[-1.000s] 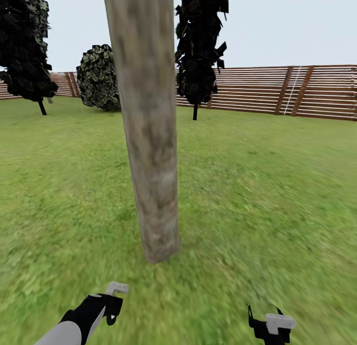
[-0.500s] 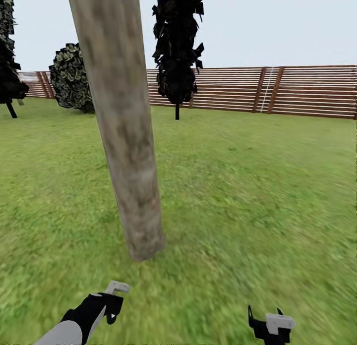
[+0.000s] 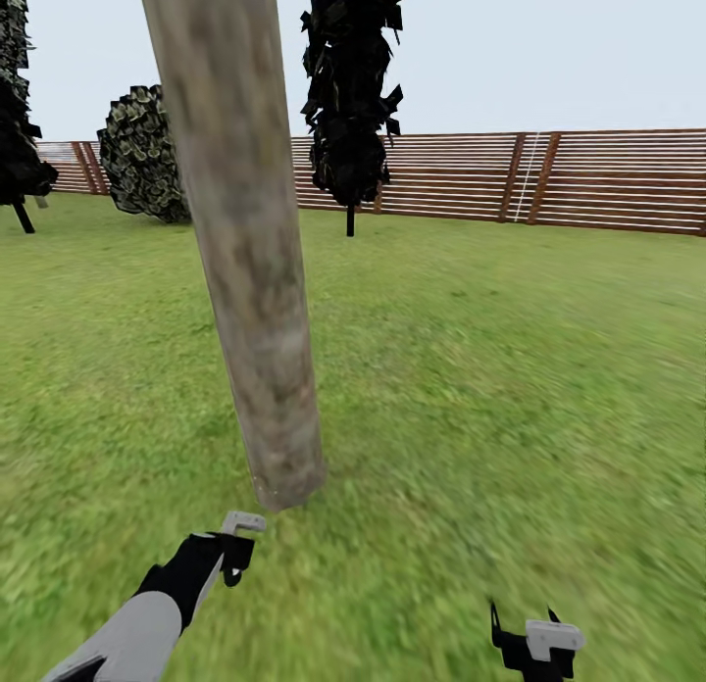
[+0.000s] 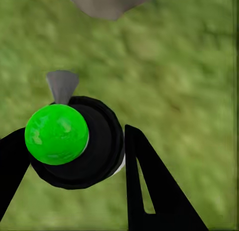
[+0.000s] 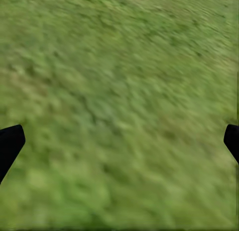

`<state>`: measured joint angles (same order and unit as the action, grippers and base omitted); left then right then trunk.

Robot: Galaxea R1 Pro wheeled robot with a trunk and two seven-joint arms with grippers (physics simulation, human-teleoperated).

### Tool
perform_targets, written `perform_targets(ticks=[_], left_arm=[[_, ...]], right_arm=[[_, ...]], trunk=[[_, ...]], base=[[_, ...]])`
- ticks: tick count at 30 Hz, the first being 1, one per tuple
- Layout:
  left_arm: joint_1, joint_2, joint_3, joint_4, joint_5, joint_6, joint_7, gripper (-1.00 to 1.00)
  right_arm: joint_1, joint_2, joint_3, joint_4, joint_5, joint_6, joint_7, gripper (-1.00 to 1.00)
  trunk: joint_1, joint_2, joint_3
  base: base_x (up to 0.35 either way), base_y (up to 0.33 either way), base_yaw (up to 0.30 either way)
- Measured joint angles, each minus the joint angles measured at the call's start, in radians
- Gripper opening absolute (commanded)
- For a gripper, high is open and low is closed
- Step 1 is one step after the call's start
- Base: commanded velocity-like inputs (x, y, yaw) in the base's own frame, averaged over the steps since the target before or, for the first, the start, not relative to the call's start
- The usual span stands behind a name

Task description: In the garden, pick up the pesticide atomizer on the floor and spray pesticide onto both trees until each tree trunk is fully covered.

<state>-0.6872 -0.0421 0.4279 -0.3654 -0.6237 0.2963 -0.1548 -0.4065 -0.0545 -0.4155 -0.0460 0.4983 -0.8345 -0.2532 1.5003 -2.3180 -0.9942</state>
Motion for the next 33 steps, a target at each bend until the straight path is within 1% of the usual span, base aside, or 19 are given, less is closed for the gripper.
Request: perform_targets(ticks=[2,5,6,8,10,11,13,14,17,18,20,22,23,24,26,27,28,30,33], left_arm=[[-0.005,0.0,-0.002,-0.015,-0.001,0.002,0.0,-1.0],[-0.028,0.04,0.004,-0.069,-0.002,0.01,-0.001,-1.0],[-0.032,0.061,0.005,-0.076,-0.004,0.014,-0.001,-1.0],[-0.034,0.079,0.003,-0.079,-0.001,0.021,-0.001,-1.0],[-0.03,0.069,0.0,-0.075,0.002,0.021,-0.002,-1.0],[-0.029,0.056,0.0,-0.072,0.003,0.019,-0.002,-1.0],[-0.027,0.002,-0.005,-0.071,0.004,0.014,-0.003,-1.0],[-0.028,-0.013,-0.011,-0.073,0.0,0.014,-0.003,-1.0],[-0.035,-0.024,-0.03,-0.077,-0.002,0.02,-0.03,-1.0],[-0.036,-0.02,-0.036,-0.081,-0.003,0.021,-0.065,-1.0],[-0.045,0.001,-0.038,-0.1,-0.005,0.024,-0.128,-1.0],[-0.053,0.037,-0.034,-0.121,-0.005,0.025,-0.168,-1.0],[-0.056,0.069,-0.032,-0.133,-0.004,0.026,-0.195,-1.0],[-0.057,0.081,-0.032,-0.136,-0.002,0.03,-0.203,-1.0],[-0.057,0.087,-0.035,-0.139,-0.001,0.047,-0.211,-1.0],[-0.056,0.086,-0.036,-0.139,-0.001,0.053,-0.212,-1.0],[-0.054,0.053,-0.039,-0.139,0.001,0.061,-0.21,-1.0],[-0.054,0.011,-0.041,-0.14,0.0,0.064,-0.208,-1.0],[-0.058,-0.025,-0.042,-0.146,-0.005,0.067,-0.206,-1.0]], right_arm=[[0.0,0.0,0.0,0.0,0.0,0.0,0.0,1.0],[0.0,0.0,0.0,0.0,0.0,0.0,0.0,1.0],[0.0,0.0,0.0,0.0,0.0,0.0,0.0,1.0],[0.0,0.001,0.001,0.0,0.0,0.0,0.0,1.0],[0.0,0.001,0.0,0.0,0.0,0.0,0.0,1.0],[0.0,0.0,0.0,0.0,0.0,0.0,0.001,1.0],[0.0,0.001,0.0,0.0,0.0,0.0,0.0,1.0],[0.0,0.0,0.0,0.0,0.0,0.0,0.0,1.0],[0.0,0.0,0.0,0.0,0.0,0.0,0.001,1.0],[0.0,0.001,0.001,0.0,0.0,0.0,0.001,1.0],[0.0,0.0,0.0,0.0,0.0,0.0,0.0,1.0],[0.0,0.001,0.001,0.0,0.0,0.0,0.0,1.0],[0.0,0.001,0.001,0.0,0.0,0.0,0.0,1.0],[0.0,0.001,0.001,0.0,0.0,0.0,0.0,1.0],[0.0,0.001,0.001,0.0,0.001,0.0,0.0,1.0],[0.0,0.001,0.001,0.0,0.001,0.0,0.0,1.0],[0.0,0.001,0.001,0.0,0.002,0.0,0.0,1.0],[0.0,0.001,0.001,0.0,0.002,0.0,0.0,1.0],[0.0,0.001,0.001,0.0,0.001,0.0,0.0,1.0]], trunk=[[0.0,0.0,0.0],[0.0,0.0,0.0],[0.0,0.0,0.0],[0.0,0.0,0.0],[0.0,0.0,0.0],[0.0,0.0,0.0],[0.0,0.0,0.0],[0.0,0.0,0.0],[0.0,0.0,0.0],[0.0,0.0,0.0],[0.0,0.0,0.0],[0.0,0.0,0.0],[0.0,0.0,0.0],[0.0,0.0,0.0],[0.0,0.0,0.0],[0.0,0.0,0.0],[0.0,0.0,0.0],[0.0,0.0,0.0],[0.0,0.0,0.0]], base=[[-0.029,0.0,0.0],[-0.006,0.0,0.0],[-0.002,0.0,0.0],[0.0,0.0,0.0],[0.0,0.0,0.0],[-0.019,0.0,0.0],[-0.225,0.047,0.0],[-0.283,0.06,0.0],[-0.122,0.022,0.0],[-0.031,0.006,0.0],[-0.016,0.003,0.0],[-0.006,0.001,0.0],[-0.002,0.0,0.0],[-0.001,0.0,0.0],[0.0,0.0,0.0],[0.0,0.0,0.0],[0.0,0.0,0.0],[0.0,0.0,0.0],[-0.128,0.0,0.0]])
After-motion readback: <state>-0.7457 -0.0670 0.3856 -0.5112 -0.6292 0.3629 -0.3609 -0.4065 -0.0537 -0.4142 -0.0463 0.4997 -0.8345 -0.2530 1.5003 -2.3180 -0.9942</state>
